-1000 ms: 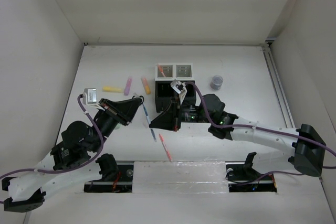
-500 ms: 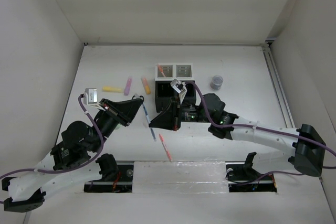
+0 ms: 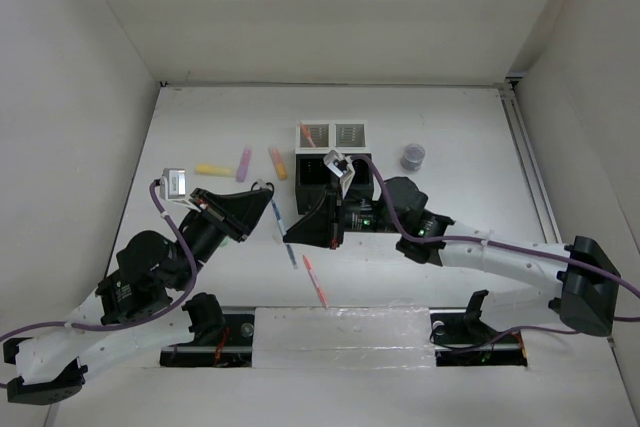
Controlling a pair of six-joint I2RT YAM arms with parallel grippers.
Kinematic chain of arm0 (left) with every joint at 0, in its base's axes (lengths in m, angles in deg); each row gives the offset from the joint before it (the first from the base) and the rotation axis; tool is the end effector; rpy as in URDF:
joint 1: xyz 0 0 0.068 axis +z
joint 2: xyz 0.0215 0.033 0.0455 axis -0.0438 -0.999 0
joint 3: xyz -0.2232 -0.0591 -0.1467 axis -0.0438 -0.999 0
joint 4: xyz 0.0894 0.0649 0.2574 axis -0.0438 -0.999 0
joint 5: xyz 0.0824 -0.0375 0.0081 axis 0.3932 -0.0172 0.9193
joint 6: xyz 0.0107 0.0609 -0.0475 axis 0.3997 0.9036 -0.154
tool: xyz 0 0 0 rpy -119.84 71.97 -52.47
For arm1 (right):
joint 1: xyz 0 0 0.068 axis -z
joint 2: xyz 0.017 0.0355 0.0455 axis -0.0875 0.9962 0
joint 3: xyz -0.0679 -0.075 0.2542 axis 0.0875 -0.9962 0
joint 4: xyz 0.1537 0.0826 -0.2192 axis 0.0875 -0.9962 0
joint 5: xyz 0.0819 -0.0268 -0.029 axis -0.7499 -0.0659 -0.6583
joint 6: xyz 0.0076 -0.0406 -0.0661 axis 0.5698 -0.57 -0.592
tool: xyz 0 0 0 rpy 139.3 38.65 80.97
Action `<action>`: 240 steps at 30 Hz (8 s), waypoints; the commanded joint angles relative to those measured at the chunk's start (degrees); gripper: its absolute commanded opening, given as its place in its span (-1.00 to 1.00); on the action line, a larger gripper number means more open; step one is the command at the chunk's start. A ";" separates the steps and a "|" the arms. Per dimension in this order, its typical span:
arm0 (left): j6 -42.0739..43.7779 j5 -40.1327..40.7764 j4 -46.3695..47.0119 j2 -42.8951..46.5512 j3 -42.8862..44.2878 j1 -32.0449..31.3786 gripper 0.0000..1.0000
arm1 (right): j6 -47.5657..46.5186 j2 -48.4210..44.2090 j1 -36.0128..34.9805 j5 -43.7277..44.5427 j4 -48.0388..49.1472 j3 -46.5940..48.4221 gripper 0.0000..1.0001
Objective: Sort the stationery into containers
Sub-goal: Cap the pen
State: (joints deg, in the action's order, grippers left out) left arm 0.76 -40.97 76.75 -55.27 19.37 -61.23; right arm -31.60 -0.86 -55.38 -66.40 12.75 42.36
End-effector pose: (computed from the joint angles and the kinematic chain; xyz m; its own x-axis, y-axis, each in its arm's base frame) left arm 0.0804 -0.0969 0.4095 -0.2617 -0.6783 -0.6866 0.5793 0.4586 -0.6739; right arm 0.1407 0.3118 0.3332 -0.6334 0.0973 -0.7677 -0.7736 -0.0538 0.6314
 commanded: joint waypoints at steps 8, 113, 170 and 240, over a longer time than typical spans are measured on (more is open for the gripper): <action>-0.23 -2.09 1.50 0.45 2.44 -0.06 -1.00 | -1.17 0.27 1.78 0.48 1.84 2.98 -1.00; 5.31 -23.62 -4.92 -2.28 0.43 -0.06 -1.00 | -5.48 -4.31 6.43 -5.85 -7.47 4.73 -1.00; 0.13 -20.47 0.09 -3.51 -5.64 -0.06 -1.00 | 4.28 -1.41 10.13 -4.00 6.76 7.01 -1.00; 3.47 -17.47 -9.84 1.67 4.29 -0.06 -0.03 | -15.93 5.09 2.75 -1.54 -4.31 7.72 -1.00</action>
State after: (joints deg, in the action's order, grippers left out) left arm 3.99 -56.38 65.56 -54.92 20.97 -60.80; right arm -46.24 3.05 -52.78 -71.84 7.79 47.58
